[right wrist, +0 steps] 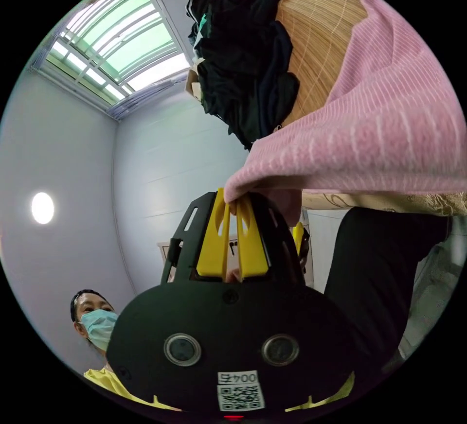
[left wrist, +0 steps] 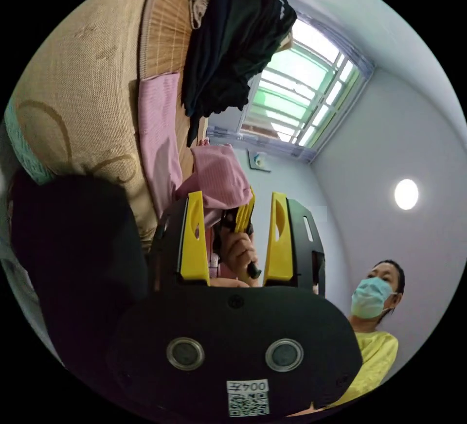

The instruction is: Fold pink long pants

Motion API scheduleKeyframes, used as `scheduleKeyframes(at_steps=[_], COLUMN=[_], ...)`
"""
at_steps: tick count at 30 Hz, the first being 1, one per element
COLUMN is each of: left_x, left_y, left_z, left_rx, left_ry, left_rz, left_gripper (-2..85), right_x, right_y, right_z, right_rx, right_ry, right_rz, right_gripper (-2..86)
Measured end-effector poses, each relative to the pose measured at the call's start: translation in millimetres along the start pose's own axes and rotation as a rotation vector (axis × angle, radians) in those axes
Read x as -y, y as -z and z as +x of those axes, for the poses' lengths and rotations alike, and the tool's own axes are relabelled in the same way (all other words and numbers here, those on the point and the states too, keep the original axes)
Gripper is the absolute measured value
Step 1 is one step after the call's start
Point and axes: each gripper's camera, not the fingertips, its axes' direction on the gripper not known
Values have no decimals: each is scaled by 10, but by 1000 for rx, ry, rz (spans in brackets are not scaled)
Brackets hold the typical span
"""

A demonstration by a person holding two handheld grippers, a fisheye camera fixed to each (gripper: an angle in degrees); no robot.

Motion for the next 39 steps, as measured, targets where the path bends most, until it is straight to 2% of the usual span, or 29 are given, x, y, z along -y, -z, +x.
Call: scheduleKeyframes(at_steps=[4, 12, 16, 18, 21, 24, 26, 28, 30, 35, 39], left_x=[138, 283, 402, 480, 634, 868, 1037, 1274, 1419, 1584, 1431], left_y=[-140, -494, -628, -606, -506, -468, -473, -570, -712, -1160, -1417], left_z=[-206, -665, -745, -697, -438, 4, 285, 664, 902, 1530, 2353], left_rx=[-31, -135, -185, -143, -8, 252, 374, 551, 637, 615, 443], left_ry=[94, 205, 176, 147, 18, -142, -232, -361, -447, -696, -1078], left_rz=[57, 11, 28, 38, 49, -13, -49, -128, -199, -367, -415], left_gripper=[171, 187, 154, 120, 59, 44, 41, 39, 38, 37, 35], right_x=[19, -8, -40, -68, -128, -225, -323, -401, -458, -569, -660], right_y=[-48, -171, -242, -265, -340, -484, -598, -637, -636, -394, -202], right_z=[-33, -28, -77, -121, -232, -359, -439, -476, -478, -419, -462], right_rx=[33, 45, -3, -61, -235, -459, -606, -684, -729, -748, -784], right_ry=[21, 17, 43, 73, 159, 286, 381, 443, 466, 406, 402], right_rz=[6, -2, -24, -32, -76, -146, -205, -238, -275, -282, -246], right_gripper=[7, 8, 11, 13, 21, 47, 94, 105, 103, 76, 66])
